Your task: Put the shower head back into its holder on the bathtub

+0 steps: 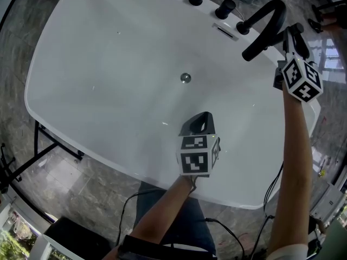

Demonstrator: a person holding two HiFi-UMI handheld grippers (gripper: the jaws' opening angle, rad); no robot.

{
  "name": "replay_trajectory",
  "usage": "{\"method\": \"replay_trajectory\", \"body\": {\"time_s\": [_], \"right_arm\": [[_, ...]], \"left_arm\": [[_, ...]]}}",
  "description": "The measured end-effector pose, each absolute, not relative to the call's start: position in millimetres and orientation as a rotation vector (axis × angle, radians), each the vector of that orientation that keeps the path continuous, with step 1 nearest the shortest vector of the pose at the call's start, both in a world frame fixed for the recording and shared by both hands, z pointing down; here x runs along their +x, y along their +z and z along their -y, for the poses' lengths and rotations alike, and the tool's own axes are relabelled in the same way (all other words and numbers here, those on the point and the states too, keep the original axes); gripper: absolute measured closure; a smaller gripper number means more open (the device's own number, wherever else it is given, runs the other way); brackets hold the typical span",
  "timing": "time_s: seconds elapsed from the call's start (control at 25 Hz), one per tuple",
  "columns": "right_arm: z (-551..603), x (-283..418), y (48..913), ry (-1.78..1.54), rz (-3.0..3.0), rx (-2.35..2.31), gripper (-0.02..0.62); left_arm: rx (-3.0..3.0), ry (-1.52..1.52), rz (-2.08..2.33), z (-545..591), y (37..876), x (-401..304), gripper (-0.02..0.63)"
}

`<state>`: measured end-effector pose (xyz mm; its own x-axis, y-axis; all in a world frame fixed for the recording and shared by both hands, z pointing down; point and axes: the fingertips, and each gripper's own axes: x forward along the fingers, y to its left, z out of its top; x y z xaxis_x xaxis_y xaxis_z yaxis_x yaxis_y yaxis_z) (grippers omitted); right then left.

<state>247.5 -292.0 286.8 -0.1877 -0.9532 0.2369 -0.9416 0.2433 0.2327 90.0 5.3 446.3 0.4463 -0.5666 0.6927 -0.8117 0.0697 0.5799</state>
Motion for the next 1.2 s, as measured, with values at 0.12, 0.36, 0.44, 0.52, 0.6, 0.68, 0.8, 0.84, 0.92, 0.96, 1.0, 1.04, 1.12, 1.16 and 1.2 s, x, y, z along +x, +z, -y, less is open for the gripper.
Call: {"method": "replay_trajectory", "body": {"time_s": [0.12, 0.36, 0.44, 0.52, 0.6, 0.68, 0.8, 0.84, 0.92, 0.96, 1.0, 1.04, 1.12, 1.16, 1.2], "right_arm": [[292.7, 248.8, 289.8, -0.043, 2.186, 1.753, 0.471], [296.8, 254.4, 296.5, -0.002, 2.174, 1.791, 0.471], [298.1, 259.3, 299.4, 0.029, 2.170, 1.826, 0.471], [298.9, 266.5, 302.9, 0.066, 2.159, 1.869, 0.471], [299.5, 272.0, 305.7, 0.091, 2.154, 1.897, 0.471], [300.1, 274.8, 307.3, 0.098, 2.148, 1.904, 0.471], [302.2, 276.2, 307.8, 0.100, 2.140, 1.907, 0.471], [303.2, 275.6, 308.2, 0.101, 2.144, 1.904, 0.471], [305.2, 273.8, 309.6, 0.103, 2.153, 1.895, 0.471], [305.6, 273.8, 310.5, 0.101, 2.150, 1.893, 0.471], [305.7, 274.2, 311.2, 0.099, 2.144, 1.892, 0.471], [305.8, 274.0, 311.7, 0.098, 2.143, 1.890, 0.471], [305.8, 274.2, 313.2, 0.101, 2.141, 1.887, 0.471], [305.7, 275.0, 314.4, 0.104, 2.137, 1.888, 0.471], [305.7, 275.5, 315.6, 0.107, 2.136, 1.889, 0.471]], "left_arm": [[1.608, 0.284, 1.234, -6.6, 448.2, 87.1, 0.603], [1.581, 0.289, 1.248, -10.6, 455.4, 77.9, 0.603], [1.583, 0.295, 1.252, -10.6, 457.2, 75.9, 0.603], [1.582, 0.297, 1.254, -10.9, 458.2, 75.1, 0.603], [1.579, 0.297, 1.253, -11.3, 458.7, 75.1, 0.603], [1.580, 0.299, 1.252, -12.0, 459.2, 74.9, 0.603], [1.579, 0.298, 1.252, -12.1, 458.5, 73.5, 0.603], [1.579, 0.293, 1.253, -11.9, 457.9, 73.0, 0.603], [1.580, 0.286, 1.256, -11.2, 456.9, 72.7, 0.603], [1.582, 0.285, 1.256, -10.8, 456.6, 72.6, 0.603], [1.583, 0.284, 1.258, -10.3, 456.3, 72.3, 0.603], [1.583, 0.283, 1.259, -10.0, 456.1, 71.9, 0.603], [1.581, 0.281, 1.260, -9.3, 455.8, 71.1, 0.603], [1.580, 0.280, 1.260, -8.8, 455.8, 70.7, 0.603], [1.579, 0.280, 1.261, -8.3, 455.9, 70.3, 0.603]]}}
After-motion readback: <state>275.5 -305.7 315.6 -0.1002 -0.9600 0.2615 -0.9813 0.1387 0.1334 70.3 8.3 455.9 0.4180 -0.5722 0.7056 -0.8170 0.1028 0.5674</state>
